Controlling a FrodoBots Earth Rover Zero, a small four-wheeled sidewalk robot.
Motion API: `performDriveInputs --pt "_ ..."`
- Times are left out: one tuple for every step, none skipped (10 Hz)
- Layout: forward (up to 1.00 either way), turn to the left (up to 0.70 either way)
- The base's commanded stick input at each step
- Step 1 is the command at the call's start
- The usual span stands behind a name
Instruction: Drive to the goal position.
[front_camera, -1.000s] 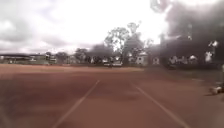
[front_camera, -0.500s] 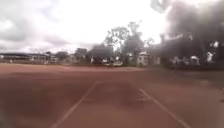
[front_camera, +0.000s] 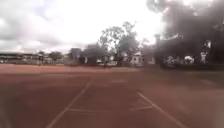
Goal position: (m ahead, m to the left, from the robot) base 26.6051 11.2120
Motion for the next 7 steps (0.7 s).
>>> performDriveInputs --pt "0.85 0.00" --pt "0.85 0.00" --pt "0.85 0.00" --pt "0.85 0.00" --pt "0.85 0.00" --pt "0.85 0.00" --pt "0.85 0.00"
